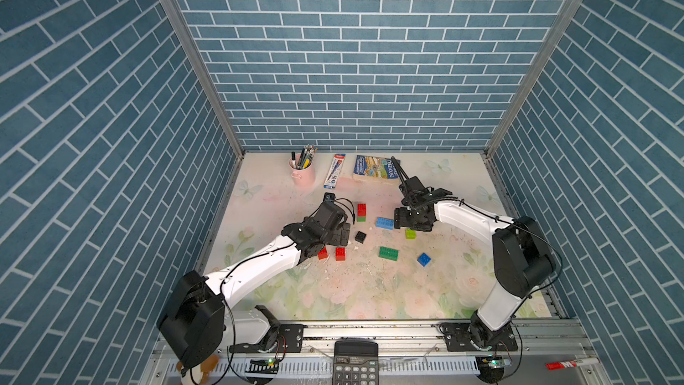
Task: Assemble the letter r with lego
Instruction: Pick up the lego brick from the center of the board.
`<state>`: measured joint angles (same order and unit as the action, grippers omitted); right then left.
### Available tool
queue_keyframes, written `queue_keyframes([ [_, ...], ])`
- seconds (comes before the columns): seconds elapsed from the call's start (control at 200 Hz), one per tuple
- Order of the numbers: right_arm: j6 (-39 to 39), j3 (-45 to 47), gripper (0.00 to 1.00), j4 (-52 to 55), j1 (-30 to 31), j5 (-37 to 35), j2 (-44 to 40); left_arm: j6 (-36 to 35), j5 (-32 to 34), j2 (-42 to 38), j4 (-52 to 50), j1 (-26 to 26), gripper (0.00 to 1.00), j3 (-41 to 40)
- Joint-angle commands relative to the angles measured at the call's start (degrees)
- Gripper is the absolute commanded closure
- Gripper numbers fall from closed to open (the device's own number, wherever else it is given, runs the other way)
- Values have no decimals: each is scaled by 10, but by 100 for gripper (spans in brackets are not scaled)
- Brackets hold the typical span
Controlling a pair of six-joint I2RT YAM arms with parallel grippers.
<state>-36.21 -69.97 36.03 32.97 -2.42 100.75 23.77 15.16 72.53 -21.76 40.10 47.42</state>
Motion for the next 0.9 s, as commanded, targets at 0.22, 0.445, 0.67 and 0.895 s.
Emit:
queue_keyframes([
  [0.22, -37, -54, 11, 41, -20, -60, 51, -4, 18, -40, 10, -8, 0, -33],
  [0.445, -33, -73, 12, 46, -45, -39, 85, -9, 11, -34, 16, -18, 0, -33],
  [0.67, -44, -76, 14, 36, -47, -23, 103, -9, 1, -34, 18, -28, 1, -32],
  [0.895, -50, -72, 17, 35, -47, -19, 104, -9, -7, -33, 22, -34, 1, -34],
])
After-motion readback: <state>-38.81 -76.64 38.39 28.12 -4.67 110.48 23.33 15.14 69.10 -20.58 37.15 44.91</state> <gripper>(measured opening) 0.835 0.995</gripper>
